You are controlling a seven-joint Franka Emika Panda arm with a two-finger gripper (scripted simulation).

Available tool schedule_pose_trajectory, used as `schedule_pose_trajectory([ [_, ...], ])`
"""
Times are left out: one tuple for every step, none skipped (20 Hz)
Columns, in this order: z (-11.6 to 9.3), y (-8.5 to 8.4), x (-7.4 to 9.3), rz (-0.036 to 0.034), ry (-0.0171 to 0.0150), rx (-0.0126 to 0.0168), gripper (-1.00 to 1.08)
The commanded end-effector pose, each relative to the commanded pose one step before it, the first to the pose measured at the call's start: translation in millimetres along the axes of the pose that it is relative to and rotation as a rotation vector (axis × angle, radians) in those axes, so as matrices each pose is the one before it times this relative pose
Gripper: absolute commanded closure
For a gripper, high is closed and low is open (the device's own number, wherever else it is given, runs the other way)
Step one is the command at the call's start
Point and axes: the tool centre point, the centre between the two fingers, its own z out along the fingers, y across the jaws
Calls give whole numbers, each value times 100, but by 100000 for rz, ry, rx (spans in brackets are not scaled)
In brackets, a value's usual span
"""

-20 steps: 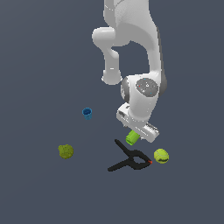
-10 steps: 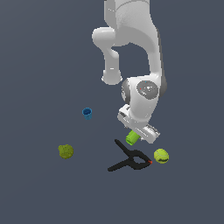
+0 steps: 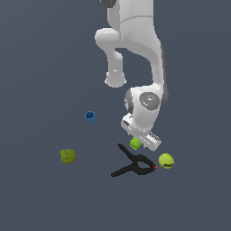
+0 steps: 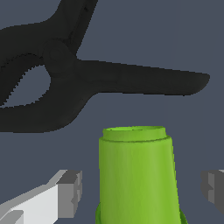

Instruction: Pick up a designated object from a clutter of objects.

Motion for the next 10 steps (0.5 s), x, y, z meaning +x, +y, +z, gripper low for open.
schedule_pose_trajectory([
  [850,-36,11,56,53,76,-92],
  [193,-25,5,0,0,0,-92],
  [122,-2,40,68,7,13,-92],
  [73,-19,8,0,0,0,-92],
  [23,-7,3,0,0,0,-92],
  [0,0,0,0,0,0,108],
  [0,0,0,0,0,0,108],
  [0,0,0,0,0,0,108],
  [0,0,0,0,0,0,108],
  [0,0,0,0,0,0,108],
])
